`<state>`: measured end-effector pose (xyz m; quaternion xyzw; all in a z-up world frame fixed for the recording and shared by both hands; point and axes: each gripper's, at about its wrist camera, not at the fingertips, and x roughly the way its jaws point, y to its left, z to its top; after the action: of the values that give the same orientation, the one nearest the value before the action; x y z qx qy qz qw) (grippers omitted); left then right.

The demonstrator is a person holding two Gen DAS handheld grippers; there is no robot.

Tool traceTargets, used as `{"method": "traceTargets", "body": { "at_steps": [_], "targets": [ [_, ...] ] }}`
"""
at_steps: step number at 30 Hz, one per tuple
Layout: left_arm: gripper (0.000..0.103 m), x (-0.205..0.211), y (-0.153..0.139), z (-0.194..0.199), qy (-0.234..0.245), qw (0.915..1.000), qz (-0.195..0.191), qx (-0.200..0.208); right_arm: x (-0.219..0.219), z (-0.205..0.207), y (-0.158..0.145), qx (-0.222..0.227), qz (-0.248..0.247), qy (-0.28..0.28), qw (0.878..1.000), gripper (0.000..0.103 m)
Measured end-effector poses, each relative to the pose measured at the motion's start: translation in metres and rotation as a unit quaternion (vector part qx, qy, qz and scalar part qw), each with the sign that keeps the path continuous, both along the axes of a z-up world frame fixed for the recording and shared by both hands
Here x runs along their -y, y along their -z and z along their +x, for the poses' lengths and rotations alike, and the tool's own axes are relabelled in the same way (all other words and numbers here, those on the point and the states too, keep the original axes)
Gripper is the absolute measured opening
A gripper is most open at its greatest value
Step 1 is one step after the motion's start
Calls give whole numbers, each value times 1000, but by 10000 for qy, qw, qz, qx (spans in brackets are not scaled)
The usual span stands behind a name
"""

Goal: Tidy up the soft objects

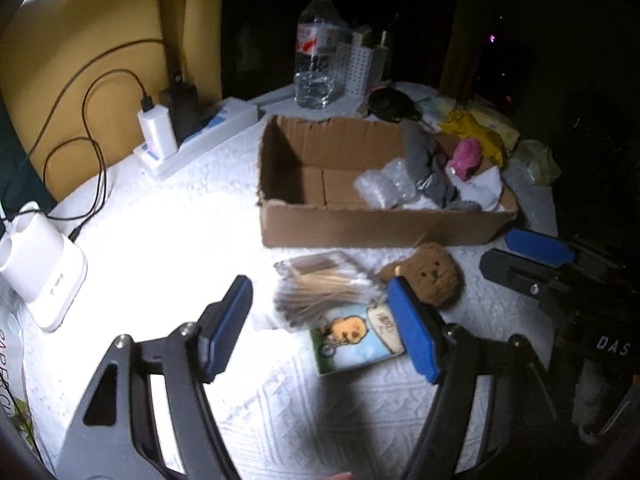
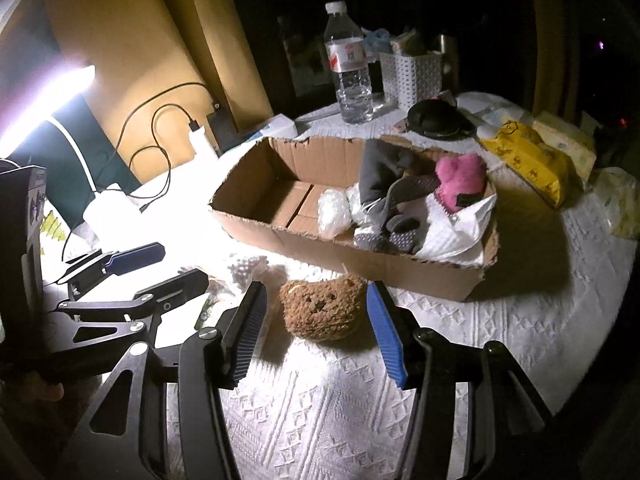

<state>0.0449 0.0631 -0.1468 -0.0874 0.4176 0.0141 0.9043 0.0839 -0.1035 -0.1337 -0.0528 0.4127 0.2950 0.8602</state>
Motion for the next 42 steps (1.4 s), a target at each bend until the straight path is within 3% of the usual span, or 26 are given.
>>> {"method": "traceTargets", "body": {
  "at_steps": [3,9,11,13,27,36,42],
  "targets": [
    [72,-2,8,2,-33,10000,-28,-87,-2,1,7,-81,-31,-29,10000,55],
    [72,-6,22,6,-87,9996,-136,-214,-6,9,20,-253,4,-61,9997,65],
    [78,-8,25,7,-110,9995,-195,-230,-7,11,24,-296,-5,-71,9995,66],
    [91,-11,27,7,-105,9992,-314,-207,-9,14,28,-339,-20,-82,9994,66],
    [92,-10,35,25,-105,9984,-509,-231,-12,33,52,-654,1,-126,9978,66],
    [96,-12,48,41,-68,9974,-549,-467,-16,43,70,-887,37,-177,9959,66],
    [96,-9,54,47,54,9966,-590,-571,-18,42,72,-869,19,-240,9959,56]
  ]
}}
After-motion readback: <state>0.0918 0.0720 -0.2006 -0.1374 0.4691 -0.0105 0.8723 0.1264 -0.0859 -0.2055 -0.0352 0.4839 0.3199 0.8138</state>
